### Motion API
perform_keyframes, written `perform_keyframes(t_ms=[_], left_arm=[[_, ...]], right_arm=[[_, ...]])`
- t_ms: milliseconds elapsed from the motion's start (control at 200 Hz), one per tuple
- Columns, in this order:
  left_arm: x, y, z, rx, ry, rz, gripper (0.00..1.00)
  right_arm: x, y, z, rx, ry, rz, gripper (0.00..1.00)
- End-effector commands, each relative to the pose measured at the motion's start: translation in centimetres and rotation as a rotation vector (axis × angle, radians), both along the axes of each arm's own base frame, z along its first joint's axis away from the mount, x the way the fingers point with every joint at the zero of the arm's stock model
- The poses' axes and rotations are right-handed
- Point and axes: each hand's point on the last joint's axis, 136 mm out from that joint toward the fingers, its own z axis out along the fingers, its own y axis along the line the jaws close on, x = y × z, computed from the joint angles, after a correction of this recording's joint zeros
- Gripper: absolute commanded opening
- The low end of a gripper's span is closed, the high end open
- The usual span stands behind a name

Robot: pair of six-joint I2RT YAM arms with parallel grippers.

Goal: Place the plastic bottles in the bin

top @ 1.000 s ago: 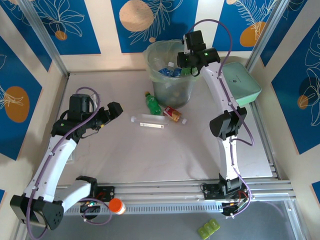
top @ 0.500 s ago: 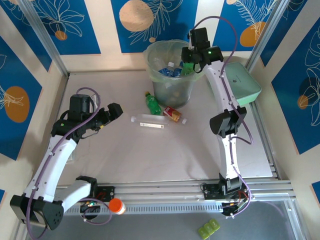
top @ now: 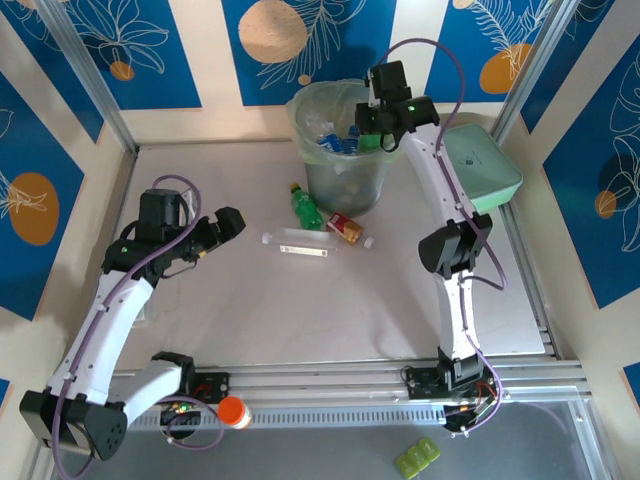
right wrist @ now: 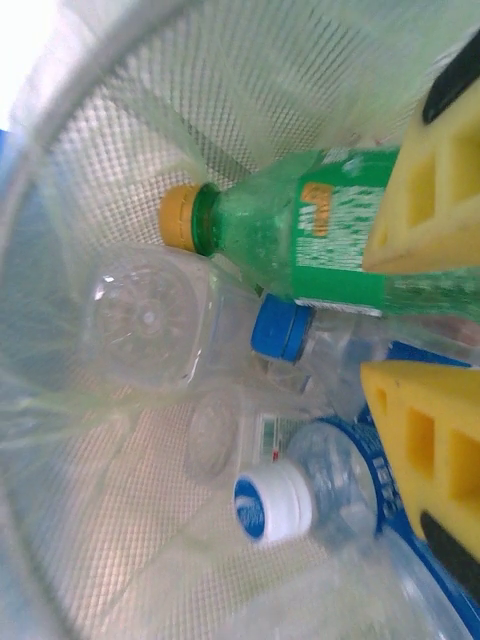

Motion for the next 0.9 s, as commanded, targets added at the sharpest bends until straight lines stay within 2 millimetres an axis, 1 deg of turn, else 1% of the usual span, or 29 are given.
perform_keyframes(t_ms=[0,15,20,75,145,170,185,190,210,215,270,330,335,350,410,415,445,575,655,755,820,895], left_arm=[[0.1,-0.2,0.0,-0.007,0.020,0.022,0.99],[0.2,-0.1,0.0,-0.007,0.023,0.027,0.99],[0.2,-0.2,0.0,-0.009,0.023,0.028,0.99],[0.5,-0.3,-0.1,-0.010,0.027,0.038,0.99],[0.9,-0.1,-0.4,0.012,0.041,0.073,0.99],[1.1,0.0,-0.7,0.021,0.054,0.088,0.99],[1.1,0.1,-0.9,0.024,0.063,0.101,0.99],[1.2,0.1,-1.0,0.026,0.069,0.106,0.99],[1.3,0.3,-1.3,0.034,0.093,0.133,0.99],[1.3,0.4,-1.4,0.036,0.100,0.140,0.99],[1.6,0.5,-2.3,0.051,0.161,0.188,0.99],[1.8,0.5,-3.5,0.066,0.232,0.241,0.99],[1.8,0.5,-3.6,0.066,0.240,0.248,0.99],[1.8,0.6,-3.9,0.070,0.259,0.264,0.99],[2.2,0.5,-5.0,0.079,0.305,0.308,0.99],[2.2,0.5,-5.0,0.079,0.307,0.311,0.99],[2.4,0.4,-5.5,0.083,0.325,0.334,0.99],[3.2,-0.4,-7.3,0.048,0.390,0.417,0.99],[3.7,-0.9,-7.9,0.027,0.412,0.466,0.99],[4.4,-1.4,-8.7,0.015,0.432,0.533,0.99],[4.7,-1.7,-9.7,0.003,0.477,0.593,0.99],[5.5,-2.6,-10.7,-0.011,0.507,0.630,0.99]], right_arm=[[-3.7,-1.0,8.7,0.039,-0.162,0.009,0.35],[-4.0,-0.9,9.0,0.042,-0.164,0.012,0.35],[-4.2,-1.0,9.4,0.047,-0.171,0.015,0.35],[-5.4,-0.9,10.4,0.066,-0.181,0.027,0.36],[-7.2,-0.4,11.0,0.097,-0.180,0.057,0.36],[-8.0,-0.3,11.3,0.113,-0.184,0.068,0.36],[-8.4,-0.2,11.1,0.120,-0.177,0.073,0.36],[-8.6,-0.1,11.4,0.126,-0.184,0.074,0.36],[-9.2,0.1,11.0,0.134,-0.176,0.085,0.36],[-9.4,0.1,11.4,0.140,-0.186,0.087,0.36],[-10.9,0.7,10.6,0.167,-0.188,0.110,0.37],[-13.0,0.9,9.9,0.200,-0.195,0.117,0.39],[-13.1,0.9,10.1,0.204,-0.200,0.119,0.39],[-13.6,0.9,9.5,0.217,-0.190,0.116,0.39],[-15.2,0.7,8.2,0.273,-0.168,0.098,0.39],[-15.3,0.7,8.3,0.279,-0.174,0.098,0.39],[-16.1,0.6,7.5,0.297,-0.166,0.092,0.39],[-19.4,0.3,4.7,0.337,-0.159,0.089,0.39],[-21.1,-0.3,3.2,0.329,-0.163,0.070,0.39],[-22.7,-1.6,1.9,0.325,-0.170,0.027,0.39],[-23.6,-2.3,1.1,0.339,-0.172,0.005,0.39],[-24.6,-2.6,0.5,0.355,-0.173,0.011,0.38]])
